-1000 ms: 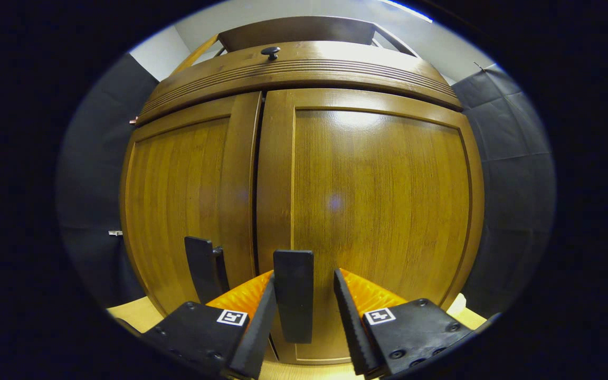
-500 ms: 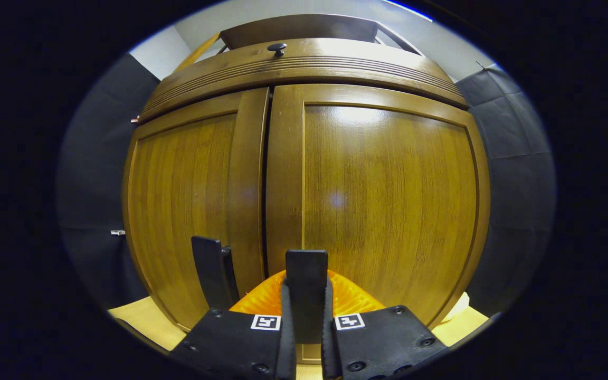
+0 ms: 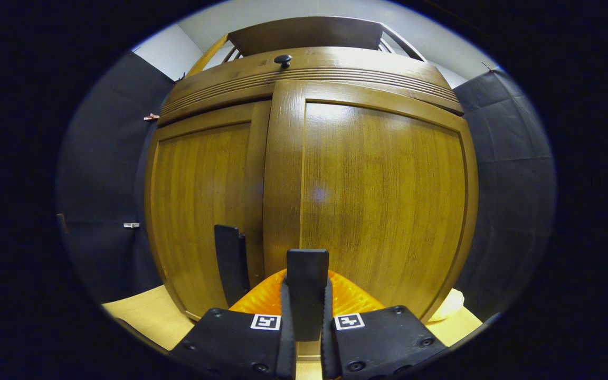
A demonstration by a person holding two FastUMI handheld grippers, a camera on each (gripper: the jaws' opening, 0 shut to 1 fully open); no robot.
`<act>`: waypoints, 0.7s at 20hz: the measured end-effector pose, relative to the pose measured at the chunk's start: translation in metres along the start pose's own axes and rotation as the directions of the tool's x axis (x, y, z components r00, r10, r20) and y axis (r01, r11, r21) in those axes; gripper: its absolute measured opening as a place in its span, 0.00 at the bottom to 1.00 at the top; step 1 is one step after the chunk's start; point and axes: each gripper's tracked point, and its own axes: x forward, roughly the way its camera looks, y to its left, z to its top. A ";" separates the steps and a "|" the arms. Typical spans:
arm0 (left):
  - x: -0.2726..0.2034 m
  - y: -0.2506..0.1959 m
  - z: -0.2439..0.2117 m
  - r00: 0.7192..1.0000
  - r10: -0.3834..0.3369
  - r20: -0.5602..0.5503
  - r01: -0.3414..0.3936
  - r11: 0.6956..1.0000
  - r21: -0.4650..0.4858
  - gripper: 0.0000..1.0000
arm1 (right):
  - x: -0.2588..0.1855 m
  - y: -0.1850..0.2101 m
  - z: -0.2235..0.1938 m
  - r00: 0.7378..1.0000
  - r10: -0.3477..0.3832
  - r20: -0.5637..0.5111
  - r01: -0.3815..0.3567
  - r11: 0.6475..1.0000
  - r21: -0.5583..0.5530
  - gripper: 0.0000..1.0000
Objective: Open the right door of the double-door shoe cabinet with the right hand, and open the left door with the left hand.
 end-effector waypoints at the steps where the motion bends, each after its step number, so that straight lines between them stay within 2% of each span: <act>1: -0.001 -0.004 0.000 1.000 -0.004 -0.001 0.004 1.000 0.004 0.83 | -0.005 -0.001 0.000 1.000 0.016 -0.002 -0.016 1.000 -0.004 0.18; 2: -0.002 -0.008 0.001 1.000 -0.008 -0.003 0.009 1.000 0.009 0.86 | -0.011 -0.002 0.001 1.000 0.030 -0.006 -0.030 1.000 -0.005 0.18; 3: -0.004 -0.012 0.001 1.000 -0.013 -0.002 0.013 1.000 0.011 0.83 | -0.017 -0.003 0.001 0.999 0.041 -0.012 -0.041 0.999 -0.007 0.22; 7: -0.007 -0.023 0.004 1.000 -0.024 -0.001 0.024 1.000 0.009 0.86 | -0.045 -0.011 0.002 0.998 0.065 -0.020 -0.066 0.998 -0.026 0.23; 8: -0.007 -0.025 0.005 1.000 -0.024 -0.001 0.024 1.000 0.013 0.86 | -0.051 -0.013 0.003 0.997 0.073 -0.018 -0.073 0.997 -0.027 0.18; 14: -0.010 -0.050 0.009 0.999 -0.054 0.000 0.054 0.998 0.038 0.86 | -0.085 -0.028 0.004 0.996 0.089 -0.018 -0.089 0.995 -0.038 0.17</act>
